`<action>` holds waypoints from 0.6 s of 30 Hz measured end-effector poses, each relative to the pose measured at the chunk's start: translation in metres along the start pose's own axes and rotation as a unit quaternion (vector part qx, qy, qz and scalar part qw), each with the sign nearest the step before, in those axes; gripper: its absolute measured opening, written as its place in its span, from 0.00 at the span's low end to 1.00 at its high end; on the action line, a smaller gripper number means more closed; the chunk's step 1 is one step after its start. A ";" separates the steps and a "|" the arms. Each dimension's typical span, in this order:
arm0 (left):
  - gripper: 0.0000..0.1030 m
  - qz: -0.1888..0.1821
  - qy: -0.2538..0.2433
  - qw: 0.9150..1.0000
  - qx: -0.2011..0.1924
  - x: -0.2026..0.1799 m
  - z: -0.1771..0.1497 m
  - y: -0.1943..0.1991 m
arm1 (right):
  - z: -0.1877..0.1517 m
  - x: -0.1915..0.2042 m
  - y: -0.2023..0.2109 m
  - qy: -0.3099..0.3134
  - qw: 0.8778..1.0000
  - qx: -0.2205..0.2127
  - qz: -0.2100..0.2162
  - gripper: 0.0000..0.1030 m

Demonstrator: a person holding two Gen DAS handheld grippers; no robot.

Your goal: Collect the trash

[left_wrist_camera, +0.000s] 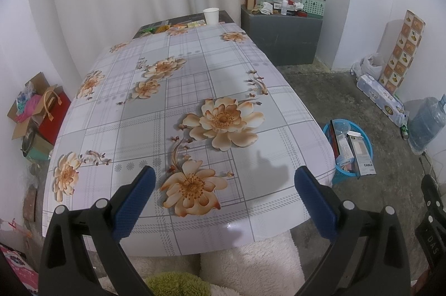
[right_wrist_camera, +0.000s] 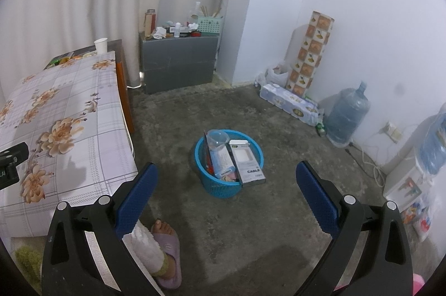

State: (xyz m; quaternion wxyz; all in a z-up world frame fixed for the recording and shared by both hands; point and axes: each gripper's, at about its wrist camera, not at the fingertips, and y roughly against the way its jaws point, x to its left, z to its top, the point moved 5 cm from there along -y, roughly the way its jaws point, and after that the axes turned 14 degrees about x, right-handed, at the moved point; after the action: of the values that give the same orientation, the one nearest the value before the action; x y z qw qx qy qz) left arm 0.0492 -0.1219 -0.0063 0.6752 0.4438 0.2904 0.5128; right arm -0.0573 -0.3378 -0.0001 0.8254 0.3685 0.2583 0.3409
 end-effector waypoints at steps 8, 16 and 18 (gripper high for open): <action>0.95 -0.001 -0.001 1.000 0.000 0.001 0.001 -0.001 | 0.003 0.004 0.000 0.004 1.000 -0.002 0.002 0.92; 0.95 -0.001 0.000 1.000 0.000 0.001 0.001 -0.001 | 0.006 0.005 0.000 0.005 1.000 -0.004 0.003 0.92; 0.95 -0.001 0.000 1.000 0.001 0.001 0.001 -0.001 | 0.006 0.005 0.000 0.005 1.000 -0.003 0.003 0.92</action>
State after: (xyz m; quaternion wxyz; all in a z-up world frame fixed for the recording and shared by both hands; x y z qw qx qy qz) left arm 0.0508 -0.1212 -0.0064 0.6754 0.4437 0.2914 0.5119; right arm -0.0506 -0.3364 0.0027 0.8241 0.3648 0.2603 0.3464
